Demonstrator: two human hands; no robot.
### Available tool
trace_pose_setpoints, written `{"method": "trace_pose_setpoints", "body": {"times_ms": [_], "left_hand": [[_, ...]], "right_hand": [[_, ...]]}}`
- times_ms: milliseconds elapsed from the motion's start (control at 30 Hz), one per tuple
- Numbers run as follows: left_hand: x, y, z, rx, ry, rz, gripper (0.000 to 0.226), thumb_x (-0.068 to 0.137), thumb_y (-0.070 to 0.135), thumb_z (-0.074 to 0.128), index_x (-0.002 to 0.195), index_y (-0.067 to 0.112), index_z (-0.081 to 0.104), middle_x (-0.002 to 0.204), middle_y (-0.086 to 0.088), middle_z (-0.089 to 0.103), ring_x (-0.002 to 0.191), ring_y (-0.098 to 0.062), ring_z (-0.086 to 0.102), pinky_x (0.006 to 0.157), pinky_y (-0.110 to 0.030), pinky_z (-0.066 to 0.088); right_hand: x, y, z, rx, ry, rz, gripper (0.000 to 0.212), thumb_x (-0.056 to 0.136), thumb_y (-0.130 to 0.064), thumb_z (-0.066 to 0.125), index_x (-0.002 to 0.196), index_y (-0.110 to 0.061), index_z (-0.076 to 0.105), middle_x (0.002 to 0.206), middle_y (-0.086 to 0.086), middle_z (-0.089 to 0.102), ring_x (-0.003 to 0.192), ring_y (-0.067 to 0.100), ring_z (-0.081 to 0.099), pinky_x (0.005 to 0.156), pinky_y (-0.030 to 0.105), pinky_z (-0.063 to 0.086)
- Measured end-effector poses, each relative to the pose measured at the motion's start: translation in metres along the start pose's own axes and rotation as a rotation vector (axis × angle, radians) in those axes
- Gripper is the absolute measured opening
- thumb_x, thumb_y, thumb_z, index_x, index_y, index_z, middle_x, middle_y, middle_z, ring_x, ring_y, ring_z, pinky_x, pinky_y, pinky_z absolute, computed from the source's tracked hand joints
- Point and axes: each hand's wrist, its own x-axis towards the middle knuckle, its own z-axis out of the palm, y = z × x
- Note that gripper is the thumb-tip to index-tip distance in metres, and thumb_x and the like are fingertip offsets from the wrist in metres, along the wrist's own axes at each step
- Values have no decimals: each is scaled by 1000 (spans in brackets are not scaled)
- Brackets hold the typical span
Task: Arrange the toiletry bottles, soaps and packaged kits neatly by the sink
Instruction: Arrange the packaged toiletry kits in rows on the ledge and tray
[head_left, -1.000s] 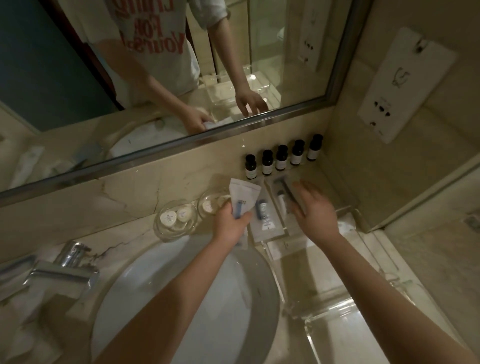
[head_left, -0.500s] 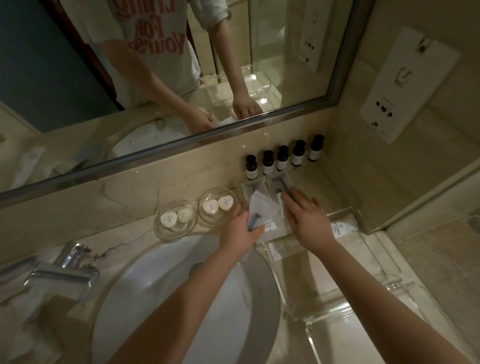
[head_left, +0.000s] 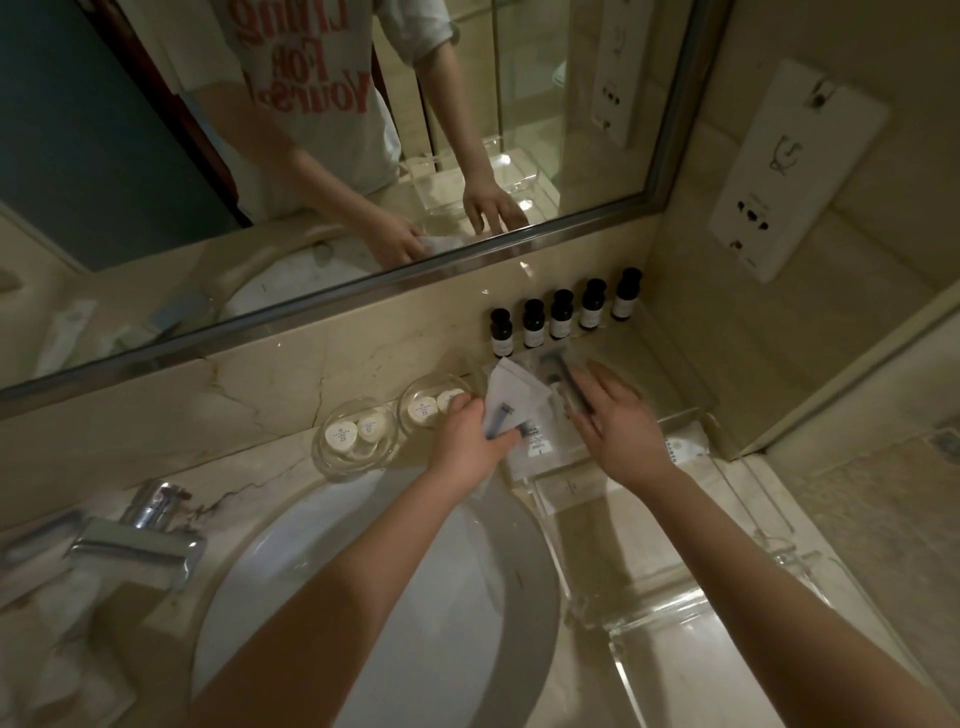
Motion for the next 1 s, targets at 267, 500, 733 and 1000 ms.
{"method": "trace_pose_setpoints", "body": {"times_ms": [267,500,733,1000], "left_hand": [[-20,39,-49,48,-148,150,32,70,34,78,87,22,54,77,9,56,75,-14,56,66,-28,44],[-26,28,-87,-294,-386,-8,20,80,26,70,95,16,62,85,4,62,76,-11,58,64,-24,47],[-28,36,-80,-303,-308,18,14,75,16,74,75,19,61,75,5,61,67,-7,56,53,-12,47],[-22,68,-70,-146,-300,132,27,69,22,80,80,20,55,86,3,59,77,-15,56,68,-32,50]], "right_hand": [[12,-61,-61,808,-184,125,13,87,-22,64,97,-15,66,88,0,67,81,13,63,73,26,50],[-5,-59,-67,1029,-93,256,13,94,-15,52,100,-8,61,91,5,65,80,16,63,67,23,53],[-27,-48,-65,983,27,366,11,85,-16,63,91,-22,57,97,1,64,95,26,61,82,40,52],[-22,-35,-74,653,-309,195,9,79,-16,72,87,-18,68,87,10,70,82,28,66,79,44,53]]}}
